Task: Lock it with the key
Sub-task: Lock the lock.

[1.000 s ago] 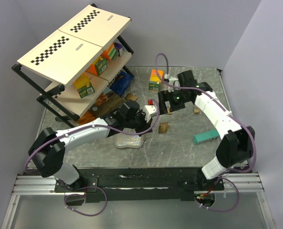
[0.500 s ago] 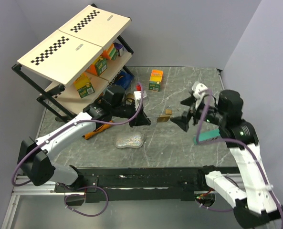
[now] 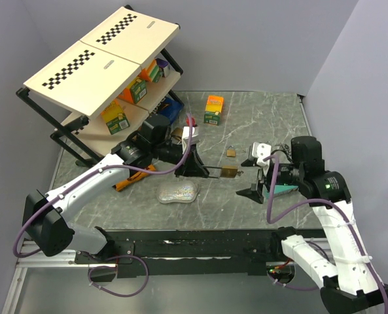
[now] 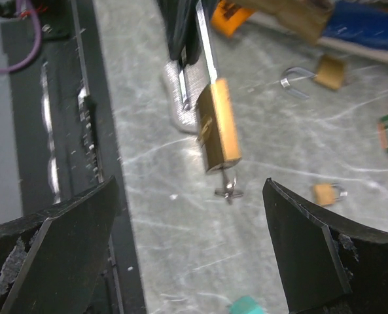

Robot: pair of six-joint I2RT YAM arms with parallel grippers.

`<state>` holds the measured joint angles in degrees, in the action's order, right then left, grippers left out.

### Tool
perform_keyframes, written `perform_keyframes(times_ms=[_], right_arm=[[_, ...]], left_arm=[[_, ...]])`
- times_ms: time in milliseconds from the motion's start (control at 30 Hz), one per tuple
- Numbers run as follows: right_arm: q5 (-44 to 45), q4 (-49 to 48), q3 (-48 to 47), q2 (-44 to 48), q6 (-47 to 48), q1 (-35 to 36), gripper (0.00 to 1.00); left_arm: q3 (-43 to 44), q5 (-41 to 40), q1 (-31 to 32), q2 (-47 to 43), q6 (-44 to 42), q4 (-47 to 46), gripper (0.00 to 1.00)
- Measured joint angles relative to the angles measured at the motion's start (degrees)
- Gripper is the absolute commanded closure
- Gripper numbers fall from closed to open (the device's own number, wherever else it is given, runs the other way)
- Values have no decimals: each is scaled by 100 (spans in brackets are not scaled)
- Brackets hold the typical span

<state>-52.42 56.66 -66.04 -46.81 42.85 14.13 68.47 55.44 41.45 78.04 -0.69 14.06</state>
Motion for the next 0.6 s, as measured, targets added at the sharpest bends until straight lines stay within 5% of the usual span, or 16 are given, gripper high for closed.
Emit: perform_keyframes(times_ms=[367,600], right_arm=[[-466,-317,479,-68,7,11,4],[-737,-525,525,-302,-85,83,27]], left_arm=[[4,431,83,0,-17,15,99],[68,476,90,0,17,-28,99]])
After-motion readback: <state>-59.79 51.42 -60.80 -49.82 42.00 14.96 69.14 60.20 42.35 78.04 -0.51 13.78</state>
